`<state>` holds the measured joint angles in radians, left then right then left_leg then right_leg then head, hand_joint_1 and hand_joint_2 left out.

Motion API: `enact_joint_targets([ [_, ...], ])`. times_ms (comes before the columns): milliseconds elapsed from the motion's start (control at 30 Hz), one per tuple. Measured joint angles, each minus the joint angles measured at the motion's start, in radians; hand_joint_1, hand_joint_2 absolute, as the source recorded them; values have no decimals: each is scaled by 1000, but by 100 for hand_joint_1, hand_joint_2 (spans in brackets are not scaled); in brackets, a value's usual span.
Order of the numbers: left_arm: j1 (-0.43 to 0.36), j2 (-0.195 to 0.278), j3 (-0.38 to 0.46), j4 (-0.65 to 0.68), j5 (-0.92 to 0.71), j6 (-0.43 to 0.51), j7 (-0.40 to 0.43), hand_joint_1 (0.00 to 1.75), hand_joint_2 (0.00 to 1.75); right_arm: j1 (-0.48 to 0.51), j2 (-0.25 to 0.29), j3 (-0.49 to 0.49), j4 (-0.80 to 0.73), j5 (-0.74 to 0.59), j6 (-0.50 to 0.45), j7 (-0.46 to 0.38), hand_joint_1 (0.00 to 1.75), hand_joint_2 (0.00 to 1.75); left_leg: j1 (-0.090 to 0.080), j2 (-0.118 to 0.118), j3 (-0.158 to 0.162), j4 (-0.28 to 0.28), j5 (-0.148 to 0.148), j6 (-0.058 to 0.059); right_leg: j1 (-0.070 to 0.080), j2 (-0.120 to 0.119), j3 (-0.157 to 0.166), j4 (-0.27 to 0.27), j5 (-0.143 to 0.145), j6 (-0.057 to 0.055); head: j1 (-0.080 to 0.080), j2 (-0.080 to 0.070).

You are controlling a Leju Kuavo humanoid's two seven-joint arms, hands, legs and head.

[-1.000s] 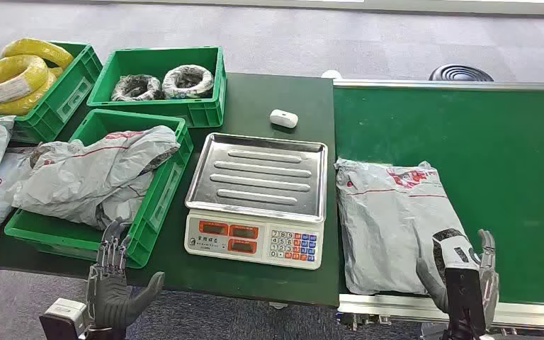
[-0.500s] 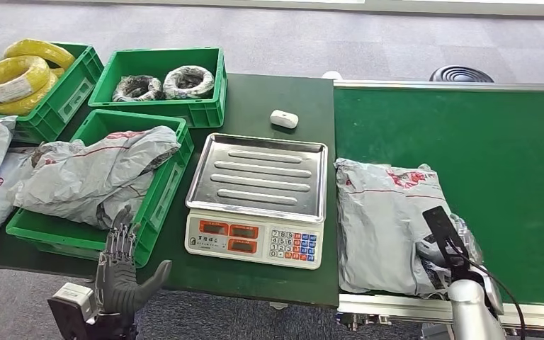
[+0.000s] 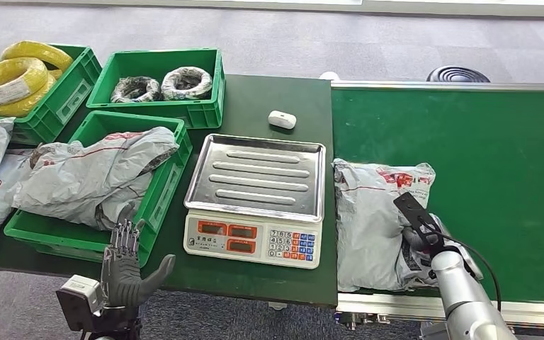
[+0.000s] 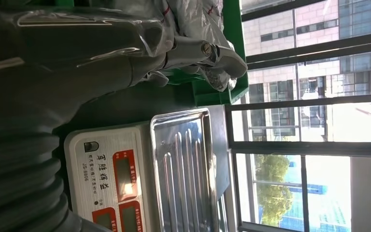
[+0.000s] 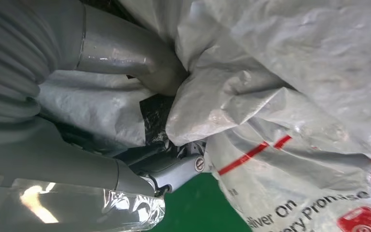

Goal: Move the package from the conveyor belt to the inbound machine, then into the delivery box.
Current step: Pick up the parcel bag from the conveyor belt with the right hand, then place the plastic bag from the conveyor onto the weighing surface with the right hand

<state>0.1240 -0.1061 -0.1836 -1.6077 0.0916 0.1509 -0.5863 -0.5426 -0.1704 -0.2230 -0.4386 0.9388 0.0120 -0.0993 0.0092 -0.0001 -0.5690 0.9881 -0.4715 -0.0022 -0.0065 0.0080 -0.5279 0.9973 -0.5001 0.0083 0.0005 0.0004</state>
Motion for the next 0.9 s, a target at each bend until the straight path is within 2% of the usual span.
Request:
enact_joint_targets([
  [233, 30, 0, 14, -46, -21, 24, -6, 0, 175, -26, 15, -1, -59, -125, -133, -95, 175, 175, 0, 0, -2, 0, 0, 0, 0, 0, -2, 0, 0, 0, 0, 0],
  [300, 33, 0, 16, -57, -31, 36, -17, 0, 175, -34, 21, -2, -100, -179, -196, -137, 175, 175, 0, -1, -2, 0, 0, 0, 0, -1, -2, 0, 0, 0, 0, 0],
  [367, 35, 1, 18, -70, -43, 53, -32, 0, 175, -32, 32, -3, -179, -258, -307, -190, 175, 175, 0, -2, -3, 0, 0, 0, 0, -2, -3, 0, 0, 0, 0, 0],
  [433, 33, 3, 21, -83, -52, 65, -42, 0, 175, -25, 43, 0, -288, -322, -404, -204, 175, 175, 0, -3, -3, 0, 1, 0, 0, -3, -3, 0, 0, 0, 0, 0],
  [533, 29, 6, 24, -98, -59, 75, -49, 0, 175, -7, 51, 14, -441, -362, -477, -191, 175, 175, 0, -3, -3, 0, 0, 0, 0, -3, -3, 0, 0, 0, 0, 0],
  [633, 21, 8, 25, -106, -73, 79, -63, 0, 175, 24, 65, 30, -564, -394, -607, -252, 175, 175, 0, -5, -4, 0, 0, 0, 0, -5, -3, 0, 0, 0, 0, 0],
  [700, 7, 10, 25, -108, -87, 84, -77, 0, 175, 40, 82, 46, -648, -407, -650, -275, 175, 175, 0, -5, -4, 0, 1, 0, 0, -5, -3, 1, 0, 0, 0, 0],
  [767, -24, 14, 25, -107, -96, 93, -89, 0, 175, 42, 100, 85, -716, -409, -559, -243, 175, 175, 0, -3, -4, 0, 1, 0, 0, -3, -3, 1, 0, -1, 0, 0],
  [800, -46, 16, 26, -104, -96, 93, -93, 0, 175, 35, 108, 114, -735, -412, -463, -217, 175, 175, 0, -1, -4, 0, 1, -1, 0, -2, -3, 1, 1, -1, 0, 0],
  [900, -153, 22, 35, -64, -79, 62, -74, 0, 175, -23, 129, 227, -713, -424, -91, -172, 175, 175, 0, 1, -3, -1, 4, -2, 0, 0, -5, 2, 3, -3, 0, 0],
])
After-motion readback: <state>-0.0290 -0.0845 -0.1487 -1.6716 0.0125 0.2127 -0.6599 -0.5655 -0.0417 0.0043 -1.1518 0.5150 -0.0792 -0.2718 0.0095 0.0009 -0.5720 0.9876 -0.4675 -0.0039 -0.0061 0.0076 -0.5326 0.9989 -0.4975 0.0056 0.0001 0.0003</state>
